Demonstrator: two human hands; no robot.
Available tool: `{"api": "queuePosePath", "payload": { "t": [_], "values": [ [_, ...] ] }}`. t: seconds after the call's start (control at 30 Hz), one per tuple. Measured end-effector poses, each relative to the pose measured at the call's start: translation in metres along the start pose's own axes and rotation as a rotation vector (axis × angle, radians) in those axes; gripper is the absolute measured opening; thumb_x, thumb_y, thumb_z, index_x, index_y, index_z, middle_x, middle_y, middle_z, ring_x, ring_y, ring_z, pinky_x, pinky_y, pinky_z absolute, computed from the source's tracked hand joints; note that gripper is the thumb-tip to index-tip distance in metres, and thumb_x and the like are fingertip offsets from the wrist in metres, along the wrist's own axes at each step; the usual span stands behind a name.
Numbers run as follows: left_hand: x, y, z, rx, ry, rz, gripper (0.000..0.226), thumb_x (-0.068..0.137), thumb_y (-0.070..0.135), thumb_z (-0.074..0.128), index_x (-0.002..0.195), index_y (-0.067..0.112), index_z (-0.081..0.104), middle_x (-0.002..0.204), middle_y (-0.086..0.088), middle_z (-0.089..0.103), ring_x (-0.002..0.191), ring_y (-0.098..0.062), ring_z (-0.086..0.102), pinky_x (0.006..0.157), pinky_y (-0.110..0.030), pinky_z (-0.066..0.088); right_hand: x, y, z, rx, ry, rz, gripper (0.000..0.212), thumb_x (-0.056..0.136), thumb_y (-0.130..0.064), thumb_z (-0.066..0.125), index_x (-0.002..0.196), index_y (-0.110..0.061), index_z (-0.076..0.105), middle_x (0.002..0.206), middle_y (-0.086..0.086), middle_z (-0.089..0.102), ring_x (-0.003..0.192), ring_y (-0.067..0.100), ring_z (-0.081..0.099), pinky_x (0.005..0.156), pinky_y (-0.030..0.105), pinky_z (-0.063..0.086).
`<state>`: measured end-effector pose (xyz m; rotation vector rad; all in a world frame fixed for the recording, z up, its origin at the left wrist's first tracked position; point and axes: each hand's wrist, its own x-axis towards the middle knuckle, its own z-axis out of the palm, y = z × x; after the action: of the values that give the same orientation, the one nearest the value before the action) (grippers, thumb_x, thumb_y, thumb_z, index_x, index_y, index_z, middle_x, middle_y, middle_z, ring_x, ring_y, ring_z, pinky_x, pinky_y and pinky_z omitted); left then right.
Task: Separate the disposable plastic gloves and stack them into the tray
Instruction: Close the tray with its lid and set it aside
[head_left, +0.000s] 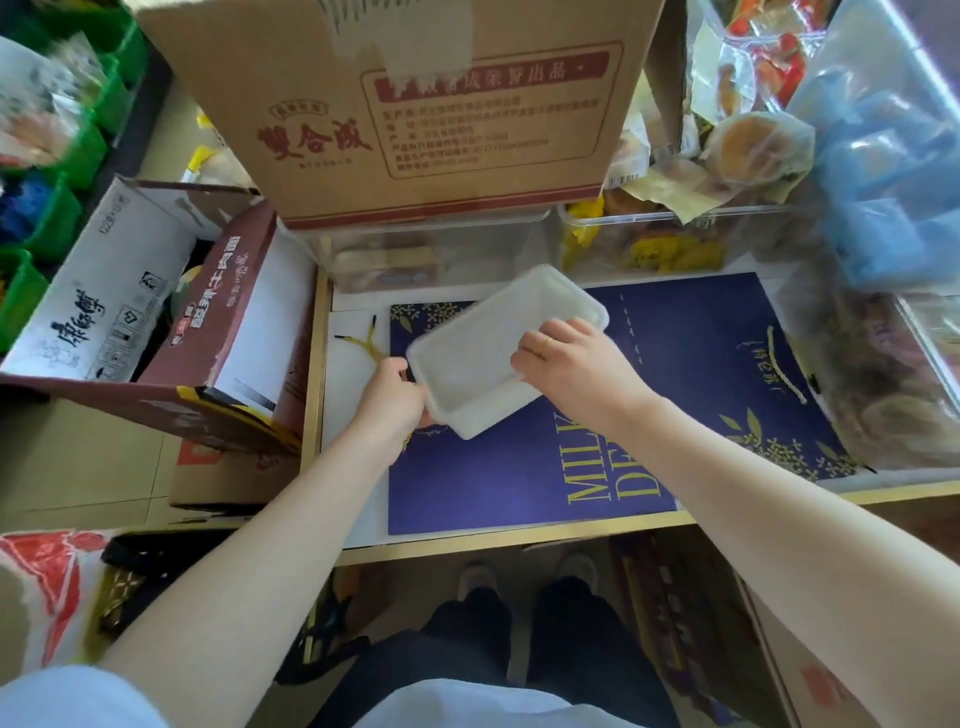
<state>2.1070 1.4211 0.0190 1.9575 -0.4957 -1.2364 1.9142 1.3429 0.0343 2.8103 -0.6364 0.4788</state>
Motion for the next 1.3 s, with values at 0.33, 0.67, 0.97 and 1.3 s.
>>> {"api": "queuePosePath", "payload": {
  "t": [0.33, 0.67, 0.97, 1.3],
  "values": [
    [-0.018, -0.002, 0.002, 1.129, 0.045, 1.222, 0.072, 0.059, 0.051, 0.080, 0.112, 0.004, 0.064, 0.102, -0.009, 0.067, 0.089, -0.030, 0.066, 0.082, -0.041, 0.052, -0.005, -0.005, -0.005, 0.344, 0.008, 0.318, 0.028, 0.087, -0.028, 0.044, 0.085, -0.012, 0.067, 0.084, 0.004, 0.064, 0.070, 0.030, 0.057, 0.060, 0.032, 0.044],
    [-0.009, 0.010, 0.002, 1.126, 0.036, 1.242, 0.059, 0.063, 0.041, 0.071, 0.113, 0.009, 0.063, 0.097, -0.004, 0.069, 0.073, -0.026, 0.066, 0.055, -0.029, 0.051, -0.017, -0.009, -0.002, -0.032, -0.205, 0.242, 0.080, 0.054, -0.037, 0.086, 0.121, -0.009, 0.054, 0.105, 0.008, 0.060, 0.088, 0.029, 0.060, 0.080, 0.038, 0.049],
    [-0.008, 0.007, -0.009, 1.015, -0.052, 1.126, 0.058, 0.071, 0.050, 0.052, 0.117, 0.014, 0.048, 0.105, -0.002, 0.063, 0.084, -0.024, 0.063, 0.062, -0.027, 0.045, -0.021, -0.001, -0.016, 0.187, -0.011, 0.396, 0.079, 0.060, -0.043, 0.082, 0.124, -0.008, 0.053, 0.119, 0.011, 0.059, 0.111, 0.029, 0.053, 0.104, 0.037, 0.030],
    [-0.032, 0.023, -0.011, 0.848, -0.125, 0.984, 0.083, 0.074, 0.048, 0.072, 0.141, 0.019, 0.033, 0.137, 0.001, 0.048, 0.121, -0.017, 0.044, 0.096, -0.028, 0.034, -0.004, 0.004, -0.039, 0.463, 0.071, 0.342, 0.072, 0.074, -0.062, 0.059, 0.127, -0.016, 0.041, 0.116, 0.010, 0.057, 0.103, 0.023, 0.043, 0.088, 0.033, 0.039]
  ]
}}
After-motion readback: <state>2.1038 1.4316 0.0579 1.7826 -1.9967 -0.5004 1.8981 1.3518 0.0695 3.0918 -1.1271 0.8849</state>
